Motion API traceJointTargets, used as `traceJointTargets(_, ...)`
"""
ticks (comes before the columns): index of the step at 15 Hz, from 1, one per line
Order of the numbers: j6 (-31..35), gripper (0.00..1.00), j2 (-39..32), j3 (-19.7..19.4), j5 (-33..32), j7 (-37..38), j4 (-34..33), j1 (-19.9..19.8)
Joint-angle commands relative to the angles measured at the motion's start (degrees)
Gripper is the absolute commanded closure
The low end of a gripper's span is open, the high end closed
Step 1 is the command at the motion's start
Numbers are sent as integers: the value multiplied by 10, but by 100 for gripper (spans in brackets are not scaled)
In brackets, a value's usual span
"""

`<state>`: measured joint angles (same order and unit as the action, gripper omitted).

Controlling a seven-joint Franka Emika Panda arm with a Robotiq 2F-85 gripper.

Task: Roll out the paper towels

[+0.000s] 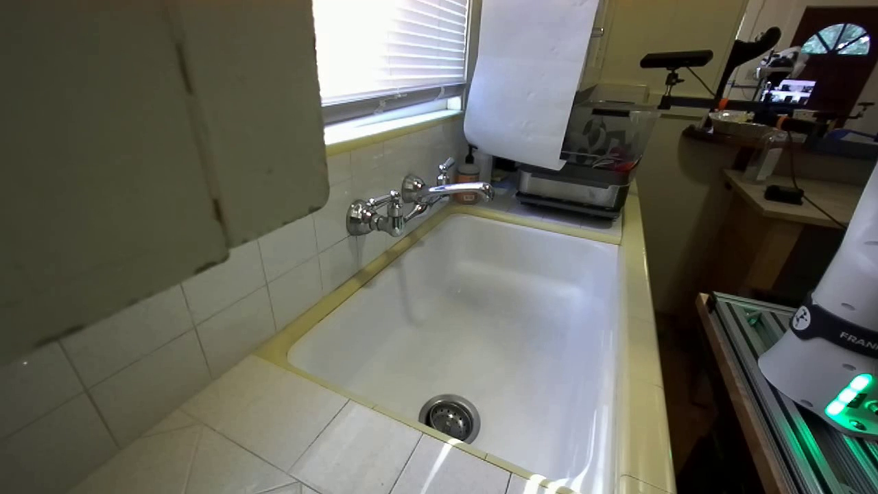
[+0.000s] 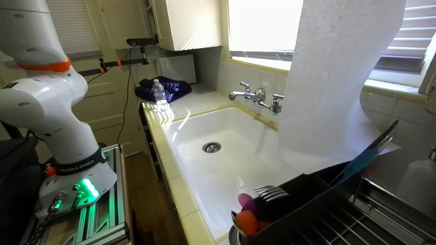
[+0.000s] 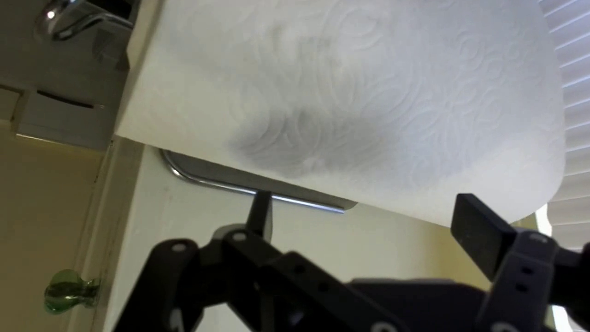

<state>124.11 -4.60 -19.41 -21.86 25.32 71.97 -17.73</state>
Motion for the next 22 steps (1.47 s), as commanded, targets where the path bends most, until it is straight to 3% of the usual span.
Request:
traceJointTargets(1, 25, 0, -27, -10, 26, 15, -17, -15)
traceJointTargets(22, -16, 0, -23, 16, 29, -42, 23, -2)
